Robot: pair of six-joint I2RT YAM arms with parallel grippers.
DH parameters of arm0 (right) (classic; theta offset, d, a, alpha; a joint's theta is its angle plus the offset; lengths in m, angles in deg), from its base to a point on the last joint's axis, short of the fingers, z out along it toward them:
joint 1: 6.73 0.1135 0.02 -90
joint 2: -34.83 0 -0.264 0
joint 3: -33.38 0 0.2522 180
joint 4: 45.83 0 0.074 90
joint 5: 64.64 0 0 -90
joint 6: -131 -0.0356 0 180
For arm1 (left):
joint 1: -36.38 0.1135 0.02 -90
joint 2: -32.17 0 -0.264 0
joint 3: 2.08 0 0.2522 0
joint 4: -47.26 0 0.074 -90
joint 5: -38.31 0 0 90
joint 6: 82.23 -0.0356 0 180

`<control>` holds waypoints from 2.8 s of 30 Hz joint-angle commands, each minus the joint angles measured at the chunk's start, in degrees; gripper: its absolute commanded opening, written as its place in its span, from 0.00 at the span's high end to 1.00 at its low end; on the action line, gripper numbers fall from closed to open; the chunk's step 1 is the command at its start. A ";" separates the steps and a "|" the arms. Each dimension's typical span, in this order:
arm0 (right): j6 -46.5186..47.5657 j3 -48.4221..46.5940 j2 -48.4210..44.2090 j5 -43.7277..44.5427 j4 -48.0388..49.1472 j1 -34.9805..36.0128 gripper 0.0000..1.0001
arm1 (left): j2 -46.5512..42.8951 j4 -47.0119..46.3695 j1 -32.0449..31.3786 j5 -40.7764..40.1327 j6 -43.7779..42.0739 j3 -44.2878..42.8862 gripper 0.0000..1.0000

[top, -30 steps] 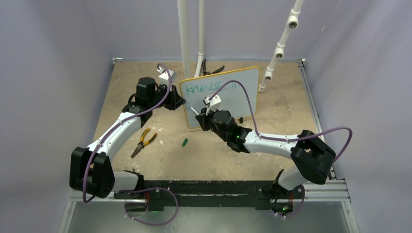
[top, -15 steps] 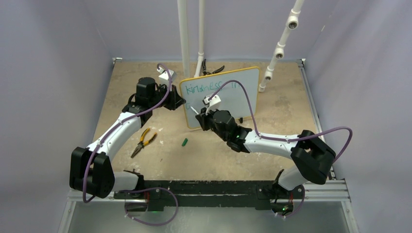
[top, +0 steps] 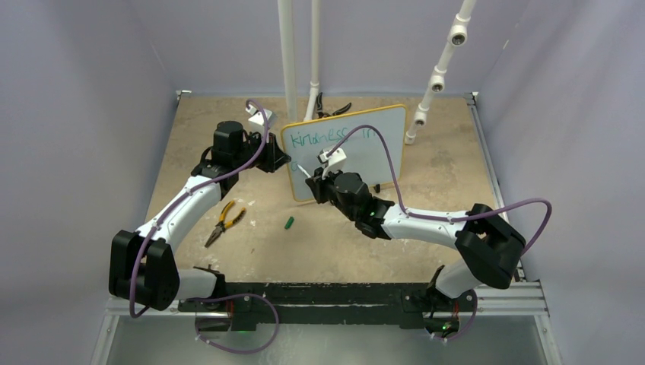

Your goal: Write a sentence on the whiteboard

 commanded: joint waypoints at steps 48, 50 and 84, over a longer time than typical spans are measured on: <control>-4.05 3.00 0.18 4.17 0.18 -0.71 1.00 | -0.64 -1.37 0.19 -1.80 0.76 -0.74 1.00; -4.05 3.08 0.11 4.08 0.21 -0.71 1.00 | -0.65 -1.34 0.19 -1.87 0.73 -0.67 1.00; -2.38 4.42 -5.93 3.36 5.07 -0.53 1.00 | -0.75 -1.47 0.19 -2.76 0.80 -0.48 1.00</control>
